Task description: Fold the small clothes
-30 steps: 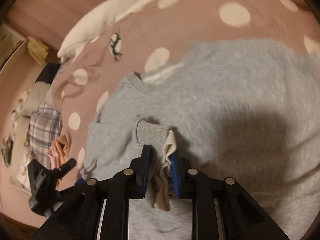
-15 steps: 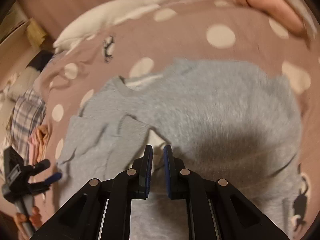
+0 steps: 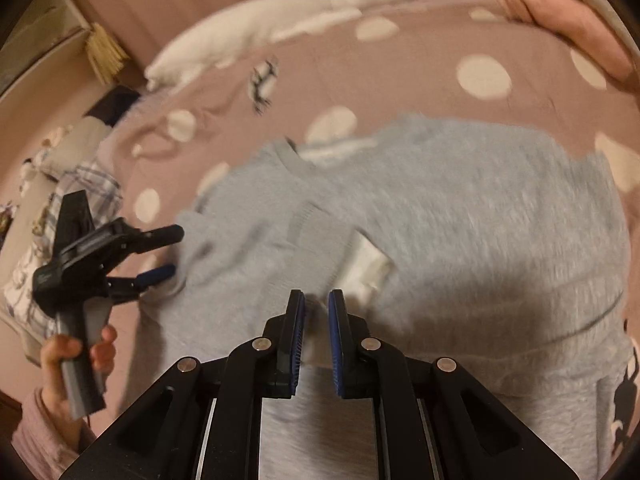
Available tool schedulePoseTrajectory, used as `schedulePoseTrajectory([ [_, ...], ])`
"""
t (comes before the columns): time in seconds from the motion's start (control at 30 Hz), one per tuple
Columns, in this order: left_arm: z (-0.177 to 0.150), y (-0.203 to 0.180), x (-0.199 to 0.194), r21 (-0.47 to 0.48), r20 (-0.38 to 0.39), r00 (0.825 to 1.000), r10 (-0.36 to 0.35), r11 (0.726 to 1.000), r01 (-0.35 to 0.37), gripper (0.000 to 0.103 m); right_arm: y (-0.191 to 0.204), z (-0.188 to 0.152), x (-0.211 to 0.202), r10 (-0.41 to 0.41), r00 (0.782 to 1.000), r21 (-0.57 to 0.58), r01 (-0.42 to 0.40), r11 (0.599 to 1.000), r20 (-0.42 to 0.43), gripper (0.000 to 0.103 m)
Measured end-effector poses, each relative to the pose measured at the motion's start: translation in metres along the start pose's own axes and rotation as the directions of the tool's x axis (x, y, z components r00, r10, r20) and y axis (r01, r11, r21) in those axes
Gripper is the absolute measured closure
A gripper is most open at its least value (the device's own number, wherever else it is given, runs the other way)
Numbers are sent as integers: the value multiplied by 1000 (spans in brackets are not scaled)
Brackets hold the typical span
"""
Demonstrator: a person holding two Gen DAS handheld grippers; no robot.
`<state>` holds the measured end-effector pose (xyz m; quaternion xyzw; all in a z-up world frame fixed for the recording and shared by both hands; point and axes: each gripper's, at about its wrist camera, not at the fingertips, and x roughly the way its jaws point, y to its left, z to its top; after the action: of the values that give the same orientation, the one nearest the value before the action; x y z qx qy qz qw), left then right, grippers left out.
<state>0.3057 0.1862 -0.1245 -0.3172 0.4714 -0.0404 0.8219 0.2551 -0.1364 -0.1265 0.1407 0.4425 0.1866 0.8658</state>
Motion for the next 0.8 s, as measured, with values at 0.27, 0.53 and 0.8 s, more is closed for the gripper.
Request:
schedulePoseTrajectory([
  [0.27, -22, 20, -47, 66, 12, 999, 50, 997, -50, 12, -32, -32, -57, 14, 999, 52, -15, 999, 34, 51],
  [0.53, -107, 64, -95, 61, -113, 991, -73, 995, 80, 12, -81, -79, -126, -154, 987, 103, 149, 983, 49, 49],
  [0.8, -177, 68, -115, -23, -233, 925, -301, 952, 304, 12, -120, -133, -140, -117, 991, 210, 128, 969, -64, 48],
])
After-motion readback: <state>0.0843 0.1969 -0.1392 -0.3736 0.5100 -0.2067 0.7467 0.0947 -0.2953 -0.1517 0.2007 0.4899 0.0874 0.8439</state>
